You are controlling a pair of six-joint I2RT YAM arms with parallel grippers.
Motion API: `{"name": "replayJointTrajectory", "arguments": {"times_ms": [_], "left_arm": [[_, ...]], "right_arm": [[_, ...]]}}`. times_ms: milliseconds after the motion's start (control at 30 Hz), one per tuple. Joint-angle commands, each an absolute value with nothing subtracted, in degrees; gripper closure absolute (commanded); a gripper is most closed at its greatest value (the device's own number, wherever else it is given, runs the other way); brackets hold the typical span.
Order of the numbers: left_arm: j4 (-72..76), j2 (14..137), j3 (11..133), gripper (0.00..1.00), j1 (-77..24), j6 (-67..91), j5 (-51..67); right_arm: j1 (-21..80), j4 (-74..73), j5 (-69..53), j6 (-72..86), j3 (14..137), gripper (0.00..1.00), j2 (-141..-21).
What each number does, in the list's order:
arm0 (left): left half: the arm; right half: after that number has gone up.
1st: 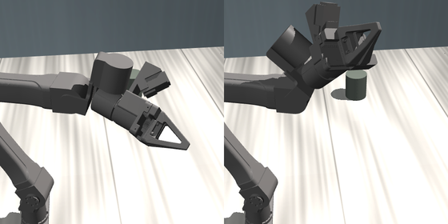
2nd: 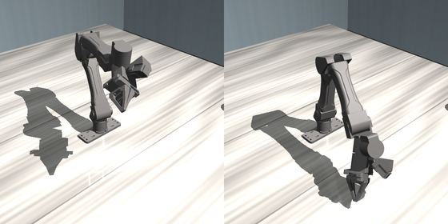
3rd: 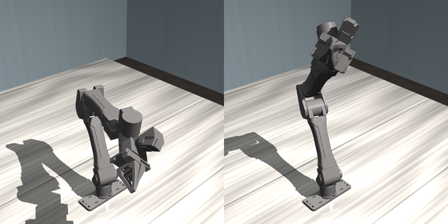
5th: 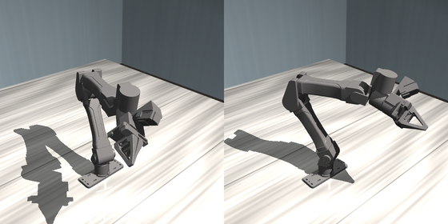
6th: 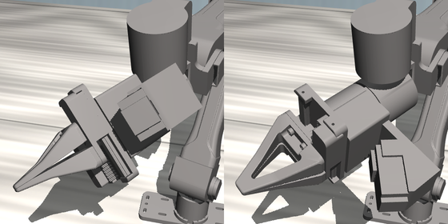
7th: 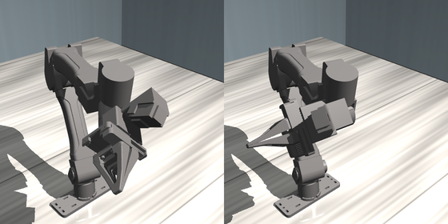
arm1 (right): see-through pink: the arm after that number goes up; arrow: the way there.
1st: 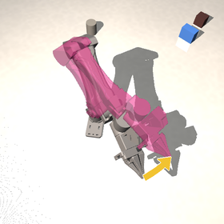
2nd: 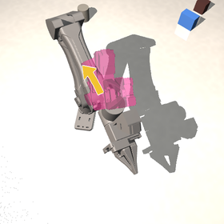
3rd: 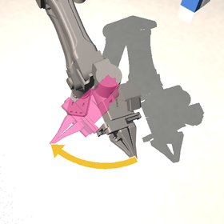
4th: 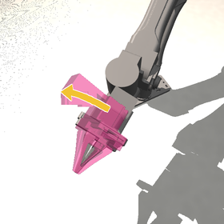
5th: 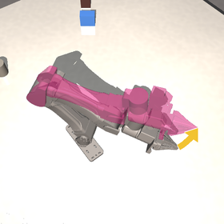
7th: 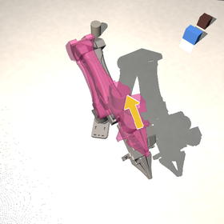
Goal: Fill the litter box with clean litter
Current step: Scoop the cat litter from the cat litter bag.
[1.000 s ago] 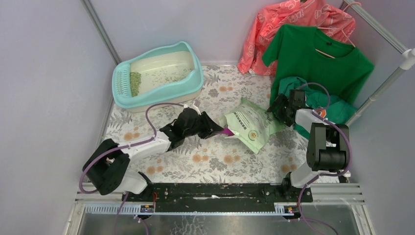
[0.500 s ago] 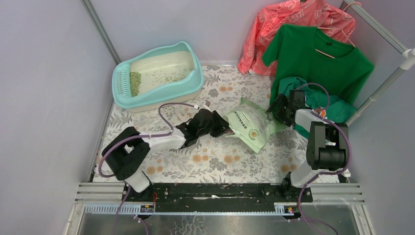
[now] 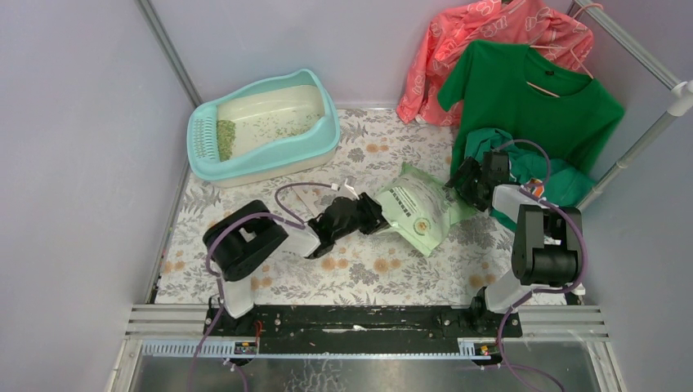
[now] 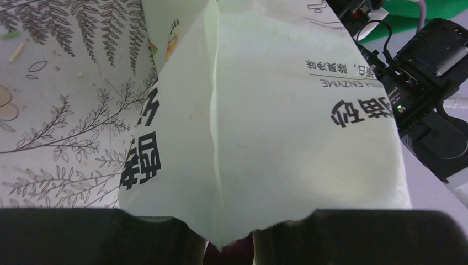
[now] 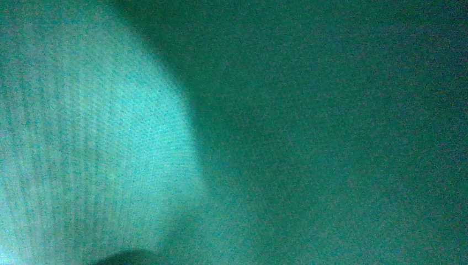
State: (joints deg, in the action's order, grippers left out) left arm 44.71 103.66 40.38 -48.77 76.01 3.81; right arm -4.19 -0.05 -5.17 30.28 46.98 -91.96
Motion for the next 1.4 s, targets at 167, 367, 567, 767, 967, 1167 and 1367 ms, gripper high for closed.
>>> {"name": "replayJointTrajectory", "arguments": {"times_ms": [167,367,567,767,967,1167,1367], "left_arm": [[71.77,115.36,40.73,1.0,-49.69,75.85,10.14],[84.68,117.99,39.98,0.99,-49.78,76.53,14.32],[91.97,116.54,37.81,0.98,-50.1,77.18,20.72],[91.28,108.92,30.61,0.98,-49.46,76.34,20.43],[88.22,102.68,22.64,0.98,-47.69,75.78,18.05],[84.42,96.55,16.46,0.98,-44.85,74.59,18.24],[84.82,91.14,9.89,0.97,-42.06,74.02,18.36]], "right_arm": [[-4.04,-1.88,-6.16,30.53,45.49,0.06,-89.17],[-4.04,-2.68,-5.02,30.03,45.86,0.06,-88.07],[-4.04,-1.98,-4.83,29.97,45.1,0.06,-88.6],[-4.04,-1.44,-4.42,29.37,44.56,0.06,-89.11],[-4.04,-1.26,-4.71,29.31,44.63,0.06,-89.32],[-4.04,-1.47,-4.84,29.32,44.84,0.06,-89.31],[-4.04,-1.5,-5.26,29.47,45.0,0.06,-89.0]]}}
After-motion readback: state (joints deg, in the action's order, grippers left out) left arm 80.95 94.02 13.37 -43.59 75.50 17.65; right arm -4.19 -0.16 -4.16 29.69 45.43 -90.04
